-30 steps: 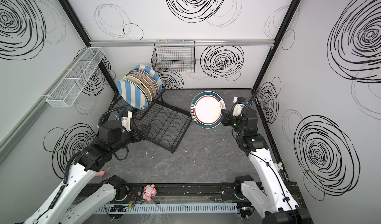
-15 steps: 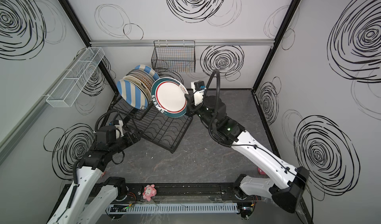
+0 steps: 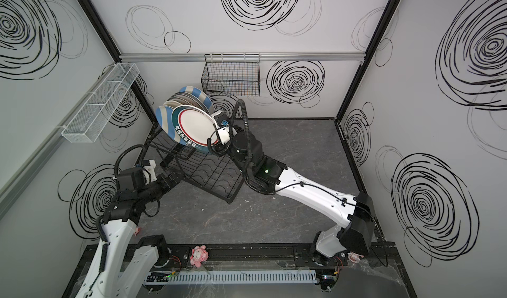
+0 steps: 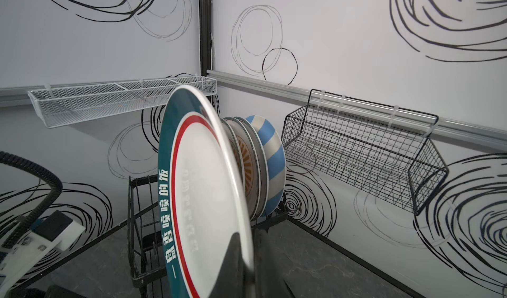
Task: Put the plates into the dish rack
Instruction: 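Carry the rimmed plate with the right gripper into the rack slot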
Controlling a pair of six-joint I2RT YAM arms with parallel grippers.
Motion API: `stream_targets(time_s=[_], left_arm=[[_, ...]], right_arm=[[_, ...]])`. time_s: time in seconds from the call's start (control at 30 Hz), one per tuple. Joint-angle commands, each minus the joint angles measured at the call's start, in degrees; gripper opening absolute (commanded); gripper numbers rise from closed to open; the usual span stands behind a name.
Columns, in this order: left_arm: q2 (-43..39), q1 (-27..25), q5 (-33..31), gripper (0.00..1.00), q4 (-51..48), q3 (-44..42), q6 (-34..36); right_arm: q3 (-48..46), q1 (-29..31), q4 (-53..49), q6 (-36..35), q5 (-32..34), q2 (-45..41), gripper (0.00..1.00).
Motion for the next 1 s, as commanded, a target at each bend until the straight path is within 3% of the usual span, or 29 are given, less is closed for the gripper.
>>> stream_targets(time_s=[0.0,0.47,0.97], left_arm=[[0.1,0.6,1.8,0.96,3.5,0.2,0.7],[0.0,1.4,1.7,0.96,5.8,-2.2,-0.5],[-0.3,1.6,1.6,0.96,5.6,-2.0,-0.4]], right_arm=[[4.7,0.6,8.5,-3.3,1.7,1.8,0.00],[9.7,1.5,13.2,-8.9,-2.9,10.0,0.00],[14.3,1.7,13.0,-11.0,0.3,17.3,0.00]])
